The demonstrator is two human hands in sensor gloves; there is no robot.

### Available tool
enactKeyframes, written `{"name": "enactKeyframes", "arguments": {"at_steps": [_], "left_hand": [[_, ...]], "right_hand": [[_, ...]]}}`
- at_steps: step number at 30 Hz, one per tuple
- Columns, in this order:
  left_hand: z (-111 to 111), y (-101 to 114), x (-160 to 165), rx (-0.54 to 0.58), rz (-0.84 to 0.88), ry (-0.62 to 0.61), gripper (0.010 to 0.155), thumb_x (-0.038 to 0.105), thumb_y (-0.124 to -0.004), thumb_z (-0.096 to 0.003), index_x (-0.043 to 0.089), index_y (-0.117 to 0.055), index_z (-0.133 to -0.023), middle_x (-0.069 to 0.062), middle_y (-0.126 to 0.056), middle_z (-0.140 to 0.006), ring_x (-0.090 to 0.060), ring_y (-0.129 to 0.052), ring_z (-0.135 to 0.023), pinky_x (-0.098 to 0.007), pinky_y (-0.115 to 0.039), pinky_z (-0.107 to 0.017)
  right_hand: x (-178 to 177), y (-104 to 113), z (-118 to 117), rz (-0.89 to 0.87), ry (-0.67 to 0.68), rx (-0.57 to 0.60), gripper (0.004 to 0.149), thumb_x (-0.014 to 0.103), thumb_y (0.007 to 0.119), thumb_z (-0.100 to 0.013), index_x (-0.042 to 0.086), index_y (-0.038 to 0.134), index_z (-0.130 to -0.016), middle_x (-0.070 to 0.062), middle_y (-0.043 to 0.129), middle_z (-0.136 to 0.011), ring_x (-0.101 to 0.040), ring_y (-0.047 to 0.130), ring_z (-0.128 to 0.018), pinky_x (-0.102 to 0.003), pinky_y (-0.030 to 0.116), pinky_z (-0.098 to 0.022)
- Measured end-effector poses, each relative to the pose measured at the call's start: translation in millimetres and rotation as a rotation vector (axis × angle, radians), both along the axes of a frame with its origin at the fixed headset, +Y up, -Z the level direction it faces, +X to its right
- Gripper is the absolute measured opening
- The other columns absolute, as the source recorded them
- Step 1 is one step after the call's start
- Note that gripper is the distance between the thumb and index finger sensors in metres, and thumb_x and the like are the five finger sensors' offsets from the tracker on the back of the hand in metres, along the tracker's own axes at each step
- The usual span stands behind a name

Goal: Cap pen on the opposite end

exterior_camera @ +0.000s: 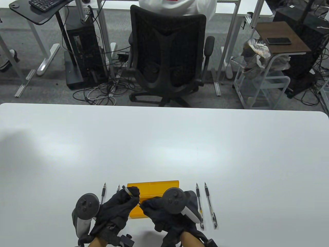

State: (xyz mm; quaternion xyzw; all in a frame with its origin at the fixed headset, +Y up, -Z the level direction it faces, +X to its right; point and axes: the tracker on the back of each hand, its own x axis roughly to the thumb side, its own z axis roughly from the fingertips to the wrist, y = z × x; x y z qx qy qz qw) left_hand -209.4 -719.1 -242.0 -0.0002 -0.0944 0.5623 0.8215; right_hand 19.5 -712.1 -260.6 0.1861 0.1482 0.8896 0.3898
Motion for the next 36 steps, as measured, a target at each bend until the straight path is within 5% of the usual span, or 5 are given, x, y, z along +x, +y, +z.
{"name": "enactKeyframes", "arguments": {"at_steps": [8, 13, 23, 27, 36], "left_hand": [[1.1, -0.5, -8.8, 0.001, 0.159, -0.007, 0.050, 0.036, -0.081, -0.0538, 0.021, -0.071, -0.100, -0.008, -0.086, -0.090, -0.029, -0.082, -0.080, -0.061, -0.055, -0.073], [-1.1, 1.0, -2.5, -0.020, 0.136, -0.075, 0.055, 0.028, -0.081, -0.0542, 0.019, -0.057, -0.102, -0.012, -0.085, -0.096, -0.030, -0.086, -0.080, -0.060, -0.058, -0.072], [-5.5, 8.4, -8.8, 0.055, 0.063, 0.149, 0.056, 0.034, -0.080, -0.0524, 0.006, -0.064, -0.098, -0.010, -0.098, -0.075, -0.023, -0.095, -0.059, -0.054, -0.068, -0.065], [-8.4, 14.3, -64.6, 0.106, 0.072, 0.454, 0.054, 0.032, -0.079, -0.0539, 0.007, -0.061, -0.099, -0.012, -0.095, -0.078, -0.024, -0.093, -0.057, -0.055, -0.067, -0.064], [2.2, 16.5, -77.2, 0.206, -0.105, 0.355, 0.056, 0.035, -0.087, -0.0537, 0.007, -0.070, -0.100, -0.013, -0.097, -0.077, -0.028, -0.092, -0.060, -0.059, -0.063, -0.066]], "right_hand": [[3.1, -5.1, -5.0, -0.181, -0.014, -0.207, 0.048, 0.034, 0.072, -0.043, 0.013, 0.085, -0.084, -0.011, 0.101, -0.061, -0.015, 0.101, -0.030, -0.033, 0.086, -0.024], [6.6, -4.2, -7.0, -0.145, -0.067, -0.184, 0.047, 0.038, 0.072, -0.042, 0.012, 0.090, -0.078, -0.010, 0.103, -0.052, -0.012, 0.100, -0.022, -0.032, 0.087, -0.019], [-4.8, 14.2, -2.3, -0.017, -0.108, 0.073, 0.047, 0.043, 0.070, -0.042, 0.013, 0.095, -0.068, -0.002, 0.102, -0.036, -0.008, 0.098, -0.014, -0.030, 0.086, -0.015], [6.8, 12.8, 0.8, 0.145, -0.095, 0.130, 0.046, 0.044, 0.072, -0.041, 0.014, 0.096, -0.067, -0.002, 0.102, -0.036, -0.008, 0.098, -0.014, -0.030, 0.086, -0.016], [39.2, -0.9, -11.0, 0.032, -0.353, 0.067, 0.046, 0.041, 0.077, -0.042, 0.013, 0.093, -0.075, -0.004, 0.100, -0.041, -0.014, 0.099, -0.020, -0.034, 0.085, -0.020]]}}
